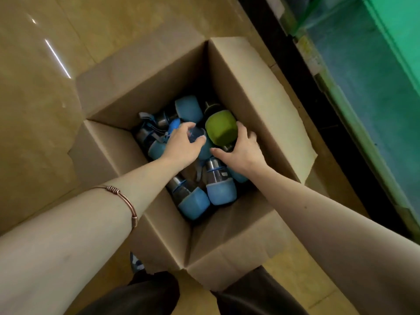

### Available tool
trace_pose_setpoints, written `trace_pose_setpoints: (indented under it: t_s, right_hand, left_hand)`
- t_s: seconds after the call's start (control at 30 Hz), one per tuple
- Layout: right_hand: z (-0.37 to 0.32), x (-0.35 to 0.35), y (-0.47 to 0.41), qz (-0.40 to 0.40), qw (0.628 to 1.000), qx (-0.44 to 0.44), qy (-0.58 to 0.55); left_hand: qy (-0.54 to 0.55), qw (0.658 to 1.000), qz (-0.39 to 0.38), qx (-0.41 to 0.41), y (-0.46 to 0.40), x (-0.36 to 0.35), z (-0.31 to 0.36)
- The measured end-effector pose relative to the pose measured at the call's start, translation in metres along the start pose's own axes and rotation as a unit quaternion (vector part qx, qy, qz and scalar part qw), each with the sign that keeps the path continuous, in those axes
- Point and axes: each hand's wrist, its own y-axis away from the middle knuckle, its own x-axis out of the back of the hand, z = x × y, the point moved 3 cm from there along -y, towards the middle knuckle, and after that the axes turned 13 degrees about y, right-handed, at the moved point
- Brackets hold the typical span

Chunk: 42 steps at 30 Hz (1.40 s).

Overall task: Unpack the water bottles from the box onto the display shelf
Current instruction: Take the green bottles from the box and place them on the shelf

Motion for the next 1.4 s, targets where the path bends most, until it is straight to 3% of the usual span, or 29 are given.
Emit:
trace_pose_setpoints:
  t_s: [0.27, 0.77, 0.93, 1.07, 1.4]
  right_hand:
    - [-0.003, -0.027, -0.047, 0.04, 0.996, 0.048, 0.069]
    - [-0.011, -0.053, -0.083, 0.112, 0.991, 0.019, 0.073]
    - [-0.011, -0.051, -0.073, 0.125, 0.992, 0.025, 0.024]
    - [-0.006, -0.042, -0.047, 0.133, 0.991, 0.031, 0.002]
    - [-0.004, -0.01, 0.061, 0.121, 0.984, 0.085, -0.103]
  left_hand:
    - [0.001, 0.999, 0.011, -0.037, -0.057, -0.002, -0.013]
    - [0.003, 0.997, -0.003, -0.072, -0.079, -0.014, -0.016]
    - [-0.004, 1.0, -0.02, -0.015, -0.072, -0.024, -0.011]
    - [0.062, 0.997, -0.029, 0.048, -0.066, -0.031, -0.011]
    - [0.302, 0.926, -0.019, 0.224, -0.002, -0.021, 0.004]
